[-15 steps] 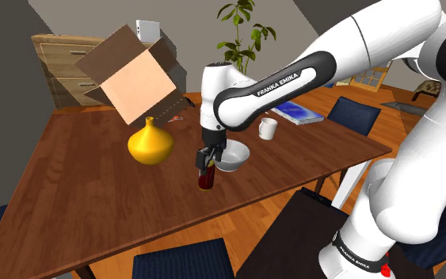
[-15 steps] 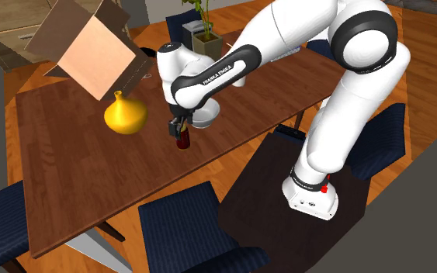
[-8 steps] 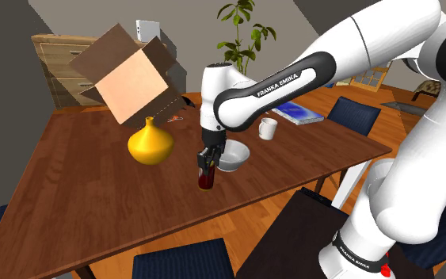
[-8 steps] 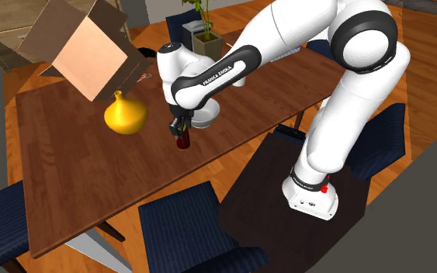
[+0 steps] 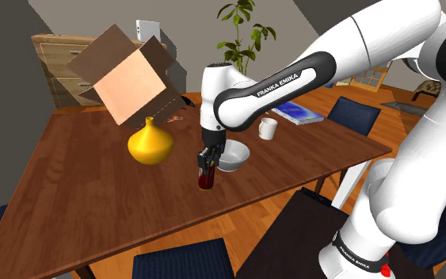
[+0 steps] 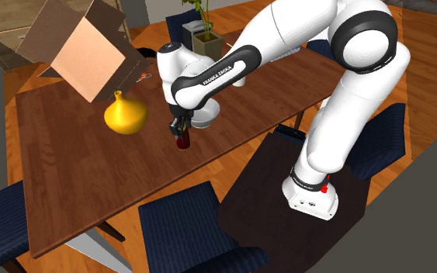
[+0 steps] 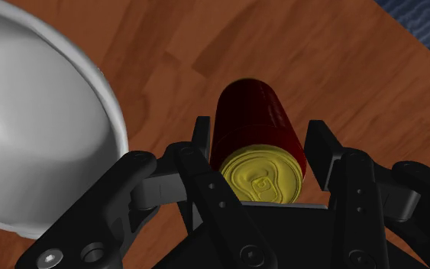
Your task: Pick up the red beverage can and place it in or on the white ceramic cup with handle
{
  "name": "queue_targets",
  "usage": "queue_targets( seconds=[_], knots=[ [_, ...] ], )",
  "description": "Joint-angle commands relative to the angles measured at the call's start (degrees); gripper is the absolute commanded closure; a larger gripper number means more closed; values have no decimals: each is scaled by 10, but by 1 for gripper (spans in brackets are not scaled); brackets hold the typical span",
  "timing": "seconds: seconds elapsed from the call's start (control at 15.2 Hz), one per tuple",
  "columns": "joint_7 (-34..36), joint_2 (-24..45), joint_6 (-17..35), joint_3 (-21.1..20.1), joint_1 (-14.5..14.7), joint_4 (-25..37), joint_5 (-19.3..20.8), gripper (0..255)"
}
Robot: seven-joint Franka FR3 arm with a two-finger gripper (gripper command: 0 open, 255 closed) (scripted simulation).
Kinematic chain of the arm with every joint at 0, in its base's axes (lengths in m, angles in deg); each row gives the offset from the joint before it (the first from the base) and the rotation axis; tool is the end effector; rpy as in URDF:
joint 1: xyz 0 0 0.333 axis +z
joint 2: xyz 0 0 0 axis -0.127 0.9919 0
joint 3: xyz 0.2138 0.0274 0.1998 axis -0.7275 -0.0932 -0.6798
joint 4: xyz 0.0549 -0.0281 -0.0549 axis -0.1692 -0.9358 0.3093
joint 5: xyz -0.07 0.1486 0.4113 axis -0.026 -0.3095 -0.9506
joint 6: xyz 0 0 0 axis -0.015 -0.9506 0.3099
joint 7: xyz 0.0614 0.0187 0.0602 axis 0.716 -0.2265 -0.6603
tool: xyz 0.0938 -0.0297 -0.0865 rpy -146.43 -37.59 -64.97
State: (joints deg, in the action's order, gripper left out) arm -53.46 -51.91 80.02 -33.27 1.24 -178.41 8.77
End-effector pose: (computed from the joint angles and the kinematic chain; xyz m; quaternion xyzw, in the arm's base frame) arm 0.5171 0.1562 0.3005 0.9961 0.0886 -0.0025 0.0058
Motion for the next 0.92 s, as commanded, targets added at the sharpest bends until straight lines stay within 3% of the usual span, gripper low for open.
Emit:
queue_targets(
  seconds=[0.0, 0.86],
  knots=[
    [0, 0, 0, 0, 0, 0, 0, 255],
    [-6, -43, -102, 2, 0, 58, -7, 255]
  ],
)
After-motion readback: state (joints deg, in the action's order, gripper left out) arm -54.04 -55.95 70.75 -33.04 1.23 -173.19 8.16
